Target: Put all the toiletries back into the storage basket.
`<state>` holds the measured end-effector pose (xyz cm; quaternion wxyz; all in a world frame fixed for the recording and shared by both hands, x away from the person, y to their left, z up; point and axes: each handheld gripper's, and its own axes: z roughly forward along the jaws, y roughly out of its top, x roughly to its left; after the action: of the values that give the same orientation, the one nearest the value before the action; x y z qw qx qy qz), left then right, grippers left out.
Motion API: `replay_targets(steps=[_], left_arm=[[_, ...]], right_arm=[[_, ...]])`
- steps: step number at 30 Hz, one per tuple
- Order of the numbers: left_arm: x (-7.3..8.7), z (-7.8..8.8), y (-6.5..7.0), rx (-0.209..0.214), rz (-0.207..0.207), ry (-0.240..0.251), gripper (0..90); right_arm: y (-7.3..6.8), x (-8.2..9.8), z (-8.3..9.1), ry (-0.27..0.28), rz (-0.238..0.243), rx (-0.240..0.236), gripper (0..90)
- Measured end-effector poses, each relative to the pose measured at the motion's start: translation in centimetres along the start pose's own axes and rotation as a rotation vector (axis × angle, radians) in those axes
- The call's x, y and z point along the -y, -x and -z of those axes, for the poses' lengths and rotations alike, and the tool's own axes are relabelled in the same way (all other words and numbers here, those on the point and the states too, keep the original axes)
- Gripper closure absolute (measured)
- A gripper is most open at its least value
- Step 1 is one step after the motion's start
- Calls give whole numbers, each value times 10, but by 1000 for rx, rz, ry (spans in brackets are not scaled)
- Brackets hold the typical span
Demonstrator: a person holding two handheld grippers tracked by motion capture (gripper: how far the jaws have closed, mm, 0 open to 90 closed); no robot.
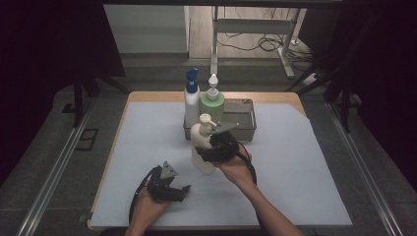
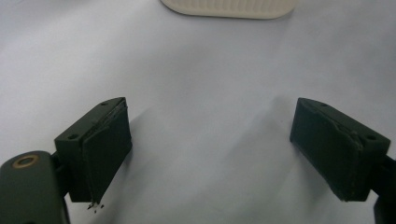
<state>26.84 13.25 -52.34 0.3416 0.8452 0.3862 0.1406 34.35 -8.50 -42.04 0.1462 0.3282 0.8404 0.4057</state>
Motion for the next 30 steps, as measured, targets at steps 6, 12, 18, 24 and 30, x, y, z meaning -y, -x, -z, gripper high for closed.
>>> replay_targets(steps=[6,12,18,24,30], left_arm=[[0,0,0,1,1,1,122],[0,0,0,0,0,0,122],[0,0,0,1,1,-1,123],[0,0,0,1,-1,-1,123],[0,0,0,2,3,1,122]], right_arm=[[-2,1,2,0,32,-10,364],[1,-2,13,5,21,-29,366],[7,-6,28,10,14,-30,366],[15,-8,43,12,2,-27,366],[23,-8,56,11,-11,-20,367]])
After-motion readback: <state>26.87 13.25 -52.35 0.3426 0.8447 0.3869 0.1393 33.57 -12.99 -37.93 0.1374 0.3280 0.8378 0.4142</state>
